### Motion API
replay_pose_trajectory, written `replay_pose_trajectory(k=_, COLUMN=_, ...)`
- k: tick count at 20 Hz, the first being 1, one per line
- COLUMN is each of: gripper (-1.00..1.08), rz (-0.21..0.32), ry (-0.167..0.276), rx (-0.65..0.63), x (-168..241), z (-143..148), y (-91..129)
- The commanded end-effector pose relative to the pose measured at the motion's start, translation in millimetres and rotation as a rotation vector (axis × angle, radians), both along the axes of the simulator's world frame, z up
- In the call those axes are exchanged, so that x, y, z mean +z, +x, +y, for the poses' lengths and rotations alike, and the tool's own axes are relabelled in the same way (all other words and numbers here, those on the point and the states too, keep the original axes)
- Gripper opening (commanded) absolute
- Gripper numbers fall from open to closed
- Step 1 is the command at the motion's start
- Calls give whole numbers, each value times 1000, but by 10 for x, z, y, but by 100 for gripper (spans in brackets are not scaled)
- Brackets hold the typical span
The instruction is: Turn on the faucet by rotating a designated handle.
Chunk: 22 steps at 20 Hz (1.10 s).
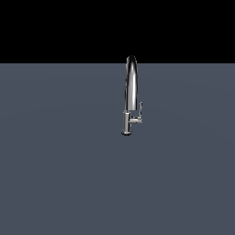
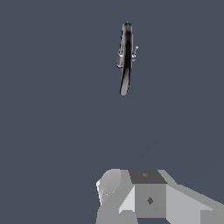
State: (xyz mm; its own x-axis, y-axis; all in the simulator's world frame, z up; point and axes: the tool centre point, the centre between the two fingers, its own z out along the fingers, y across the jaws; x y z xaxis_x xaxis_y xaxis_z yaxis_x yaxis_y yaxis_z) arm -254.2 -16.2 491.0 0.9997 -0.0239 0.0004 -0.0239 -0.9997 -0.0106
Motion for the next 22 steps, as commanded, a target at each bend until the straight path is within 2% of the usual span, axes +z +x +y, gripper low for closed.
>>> replay_pose_trajectory(k=1, gripper=-100, rz=0, ry=0, rx=0, x=0, z=0, y=0)
replay_pose_trajectory(k=7, gripper=-100, rz=11, ry=11, rx=-11, x=-7, z=0, y=51)
replay_pose_trajectory(k=12, gripper=-100, rz=37, ry=38, rx=-38, x=-27, z=-2, y=170)
replay_pose_trajectory(k=22, gripper=-100, rz=138, ry=142, rx=-143, x=-132, z=-36, y=628)
